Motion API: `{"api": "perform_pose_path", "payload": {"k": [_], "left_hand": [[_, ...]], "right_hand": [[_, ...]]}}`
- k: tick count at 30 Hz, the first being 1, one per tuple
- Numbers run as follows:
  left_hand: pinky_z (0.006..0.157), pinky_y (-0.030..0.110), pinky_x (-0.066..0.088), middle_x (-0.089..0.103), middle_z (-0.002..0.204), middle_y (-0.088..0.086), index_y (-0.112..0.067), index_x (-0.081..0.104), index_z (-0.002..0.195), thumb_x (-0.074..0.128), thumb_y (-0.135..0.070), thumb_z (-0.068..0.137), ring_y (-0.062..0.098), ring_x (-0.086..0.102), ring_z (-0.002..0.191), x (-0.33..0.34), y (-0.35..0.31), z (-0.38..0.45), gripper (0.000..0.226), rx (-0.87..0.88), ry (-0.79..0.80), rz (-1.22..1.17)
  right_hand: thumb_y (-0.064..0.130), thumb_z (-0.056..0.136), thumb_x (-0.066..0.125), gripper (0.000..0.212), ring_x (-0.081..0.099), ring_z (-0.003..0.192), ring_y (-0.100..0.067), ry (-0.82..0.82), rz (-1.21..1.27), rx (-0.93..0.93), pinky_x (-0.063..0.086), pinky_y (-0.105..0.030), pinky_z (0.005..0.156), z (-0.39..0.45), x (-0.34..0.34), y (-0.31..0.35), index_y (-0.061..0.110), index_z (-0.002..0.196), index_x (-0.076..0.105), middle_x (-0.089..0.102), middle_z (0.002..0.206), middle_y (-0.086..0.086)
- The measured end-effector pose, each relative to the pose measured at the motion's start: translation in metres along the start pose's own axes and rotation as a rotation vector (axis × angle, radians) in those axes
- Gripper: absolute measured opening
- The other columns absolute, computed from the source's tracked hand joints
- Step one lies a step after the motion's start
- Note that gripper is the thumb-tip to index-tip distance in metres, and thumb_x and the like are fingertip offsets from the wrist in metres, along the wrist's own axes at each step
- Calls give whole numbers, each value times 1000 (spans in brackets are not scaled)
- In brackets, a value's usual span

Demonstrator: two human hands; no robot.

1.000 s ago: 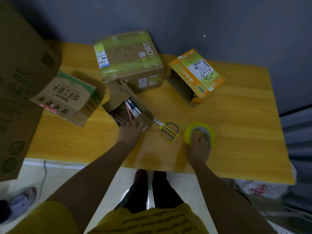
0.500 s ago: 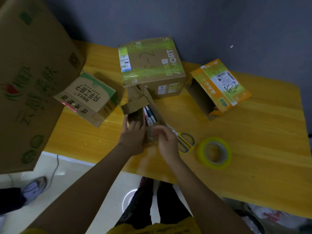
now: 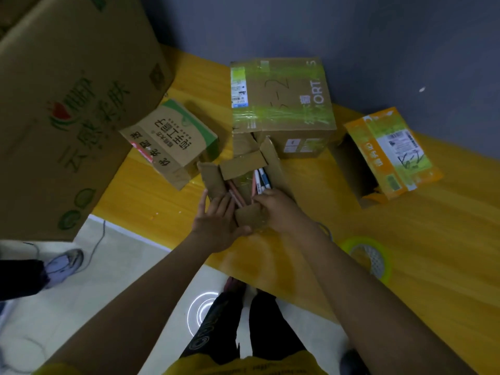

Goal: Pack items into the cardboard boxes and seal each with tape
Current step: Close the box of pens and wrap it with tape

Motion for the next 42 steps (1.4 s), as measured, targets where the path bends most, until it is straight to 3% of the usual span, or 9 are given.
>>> {"api": "perform_pose_path", "payload": {"k": [5, 8, 12, 15, 21, 24, 27, 30, 42], "left_hand": [[114, 54, -11, 41, 145, 15, -11, 18, 147, 30, -69, 90, 32, 27, 141, -37, -20, 14, 82, -101, -98, -122], [114, 56, -10, 63, 118, 9, -21, 21, 150, 34, -54, 98, 30, 50, 123, -41, -35, 33, 63, -11, -65, -160], [109, 55, -22, 69, 95, 3, -25, 56, 125, 34, -43, 101, 23, 54, 116, -39, -34, 38, 37, 140, -93, -189], [108, 58, -22, 68, 95, 3, -26, 55, 125, 41, -37, 99, 22, 55, 116, -39, -36, 34, 31, 185, -79, -137], [108, 59, -20, 68, 100, 2, -25, 47, 133, 49, -45, 92, 24, 55, 116, -43, -37, 21, 45, 199, -112, -37], [110, 59, -15, 70, 97, 0, -27, 56, 123, 60, -59, 80, 22, 57, 114, -40, -32, 23, 54, 153, -87, -40], [111, 59, -15, 69, 90, 1, -26, 63, 112, 48, -70, 82, 22, 59, 111, -37, -26, 24, 55, 99, -101, -72], [110, 60, -16, 68, 101, 4, -18, 54, 129, 45, -65, 87, 22, 56, 115, -40, -29, 23, 64, 83, -102, -11], [114, 61, -12, 62, 120, 14, -12, 49, 131, 41, -65, 85, 30, 47, 127, -42, -37, 16, 71, 109, -105, 115]], "right_hand": [[4, 90, 60, 43, 60, 101, -31, 4, 232, 17, 48, -35, 81, -3, -12, -4, 8, 133, 55, 64, 115, -13], [2, 93, 58, 30, 59, 105, -30, 15, 351, 21, 48, -40, 92, -8, -12, -7, 6, 122, 62, 64, 119, -14], [0, 96, 50, 19, 57, 101, -30, -1, 403, 83, 46, -43, 86, -12, -9, -17, 4, 110, 63, 63, 114, -17], [-4, 95, 48, 16, 54, 89, -29, -17, 439, 102, 38, -34, 72, -13, -3, -18, 1, 102, 62, 61, 102, -18], [2, 96, 53, 15, 55, 100, -28, -117, 414, 112, 39, -31, 77, -18, -6, -17, 5, 108, 62, 62, 111, -13], [11, 96, 55, 15, 50, 107, -29, -177, 256, 70, 38, -32, 80, -22, -11, -14, 8, 109, 60, 60, 114, -11], [26, 97, 55, 38, 38, 122, -24, -70, 78, 55, 36, -33, 89, -23, 1, -14, 15, 132, 48, 49, 131, -5], [32, 97, 54, 52, 32, 127, -21, -28, -30, 45, 34, -32, 95, -23, 8, -16, 18, 144, 35, 40, 140, -3], [32, 82, 68, 68, 41, 120, -26, -98, -278, -20, 33, -32, 99, -19, 12, -12, 11, 139, 38, 45, 134, -9]]}}
Point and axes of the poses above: each hand's wrist, its own z-axis towards the middle knuckle, its own x-axis out of the palm, y = z × x, the point moved 9 cm from there along z, towards the middle knuckle
